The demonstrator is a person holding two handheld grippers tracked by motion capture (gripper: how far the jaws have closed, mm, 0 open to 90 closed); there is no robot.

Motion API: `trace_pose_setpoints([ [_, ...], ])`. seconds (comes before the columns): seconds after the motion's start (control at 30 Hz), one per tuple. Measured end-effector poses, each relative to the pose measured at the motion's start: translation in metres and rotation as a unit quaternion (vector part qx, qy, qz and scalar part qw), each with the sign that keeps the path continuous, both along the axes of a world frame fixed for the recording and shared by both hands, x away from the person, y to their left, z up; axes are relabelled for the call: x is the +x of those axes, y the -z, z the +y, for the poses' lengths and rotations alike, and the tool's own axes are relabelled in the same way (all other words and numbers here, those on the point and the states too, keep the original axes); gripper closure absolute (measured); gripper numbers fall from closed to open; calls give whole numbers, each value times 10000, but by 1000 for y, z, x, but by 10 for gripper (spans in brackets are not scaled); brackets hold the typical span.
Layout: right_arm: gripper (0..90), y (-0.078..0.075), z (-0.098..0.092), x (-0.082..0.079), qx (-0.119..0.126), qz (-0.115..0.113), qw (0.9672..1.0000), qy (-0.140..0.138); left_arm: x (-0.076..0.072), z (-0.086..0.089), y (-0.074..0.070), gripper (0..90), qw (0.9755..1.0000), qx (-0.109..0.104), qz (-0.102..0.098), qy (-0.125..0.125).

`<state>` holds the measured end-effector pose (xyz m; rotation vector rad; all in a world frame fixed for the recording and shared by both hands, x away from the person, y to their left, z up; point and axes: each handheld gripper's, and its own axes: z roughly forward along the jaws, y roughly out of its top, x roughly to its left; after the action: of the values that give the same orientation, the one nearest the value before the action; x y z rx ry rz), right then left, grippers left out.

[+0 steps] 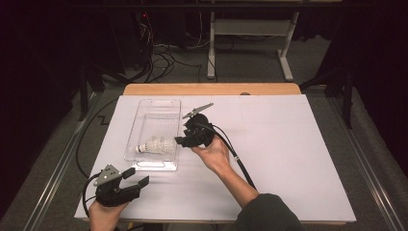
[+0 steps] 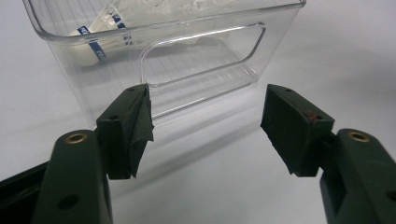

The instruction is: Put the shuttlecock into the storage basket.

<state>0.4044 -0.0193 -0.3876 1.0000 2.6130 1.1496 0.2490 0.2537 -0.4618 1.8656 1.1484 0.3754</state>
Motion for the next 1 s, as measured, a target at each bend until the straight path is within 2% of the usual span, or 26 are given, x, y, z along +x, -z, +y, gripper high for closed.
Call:
trace_pose_setpoints([
  [1.0, 500, 11, -41, -4, 94, -126, 9994, 313, 0, -1, 0, 341, 10000, 8, 1, 13],
])
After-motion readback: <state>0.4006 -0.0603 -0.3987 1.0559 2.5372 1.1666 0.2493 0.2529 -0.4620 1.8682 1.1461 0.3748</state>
